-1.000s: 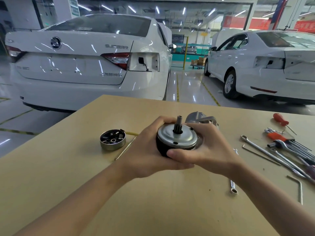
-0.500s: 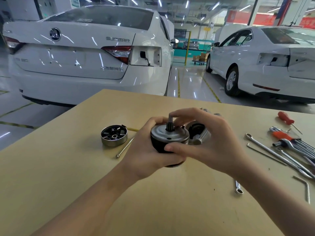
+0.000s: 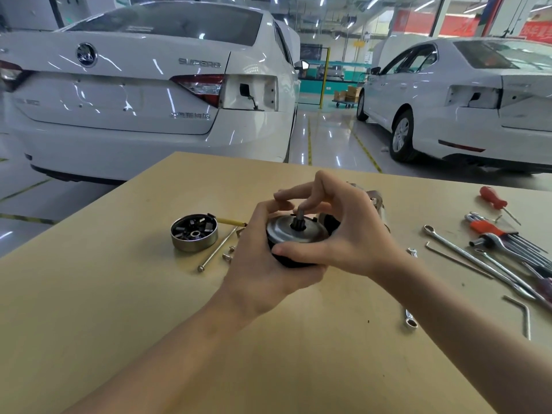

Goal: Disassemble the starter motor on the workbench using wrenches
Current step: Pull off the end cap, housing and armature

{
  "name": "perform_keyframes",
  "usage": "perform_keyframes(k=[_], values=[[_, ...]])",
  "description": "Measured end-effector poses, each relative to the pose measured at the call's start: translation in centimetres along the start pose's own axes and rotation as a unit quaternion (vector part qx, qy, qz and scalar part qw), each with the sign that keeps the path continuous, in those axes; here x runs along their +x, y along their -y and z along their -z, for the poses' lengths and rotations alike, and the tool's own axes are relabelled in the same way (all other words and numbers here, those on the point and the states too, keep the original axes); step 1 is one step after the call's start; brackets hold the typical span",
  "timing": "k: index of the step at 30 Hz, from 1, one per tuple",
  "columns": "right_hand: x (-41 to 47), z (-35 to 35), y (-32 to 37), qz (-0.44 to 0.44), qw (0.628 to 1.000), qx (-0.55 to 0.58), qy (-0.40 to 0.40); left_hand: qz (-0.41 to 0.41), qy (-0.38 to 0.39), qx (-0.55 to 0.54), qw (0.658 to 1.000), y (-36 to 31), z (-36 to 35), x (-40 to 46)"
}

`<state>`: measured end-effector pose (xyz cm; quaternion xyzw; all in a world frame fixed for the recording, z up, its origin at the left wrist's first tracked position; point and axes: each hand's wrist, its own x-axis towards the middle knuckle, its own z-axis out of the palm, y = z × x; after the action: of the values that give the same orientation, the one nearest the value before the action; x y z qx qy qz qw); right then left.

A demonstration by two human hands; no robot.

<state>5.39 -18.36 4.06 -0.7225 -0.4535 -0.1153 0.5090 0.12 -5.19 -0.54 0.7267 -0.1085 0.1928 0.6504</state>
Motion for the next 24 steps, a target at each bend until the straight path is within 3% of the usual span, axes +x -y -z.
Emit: perform_keyframes(k=[5,12,15,18,20,22,24], values=[[-0.3,-1.2,0.2,-0.006,0.998,0.035,-0.050,-0.037,-0.044,0.030,0.998,-0.4,-0.1,-0.2],[-1.3,-2.0,-0.3,-0.003,0.997,0.040,-0.058,-0.083,-0.035,0.081,0.993,-0.3,0.4,-0.4],[-0.9,-2.0,-0.5,-0.009,0.999,0.010,-0.033,-0.074,-0.037,0.089,0.993,0.2,0.4,-0.3],[0.2,-1.4,-1.0,0.023,0.993,-0.111,0.037,-0.076,-0.042,0.087,0.992,0.3,0.1,0.2],[0.3,-1.4,-1.2,0.032,0.991,-0.113,0.062,-0.085,-0.054,0.093,0.991,0.0,0.0,0.4],[-0.2,-1.6,-1.5,0.043,0.997,-0.069,0.006,-0.096,-0.061,0.102,0.988,-0.1,-0.1,0.6],[-0.7,-1.8,-1.7,0.033,0.994,-0.010,-0.101,-0.085,-0.063,0.098,0.990,0.0,-0.1,0.7]])
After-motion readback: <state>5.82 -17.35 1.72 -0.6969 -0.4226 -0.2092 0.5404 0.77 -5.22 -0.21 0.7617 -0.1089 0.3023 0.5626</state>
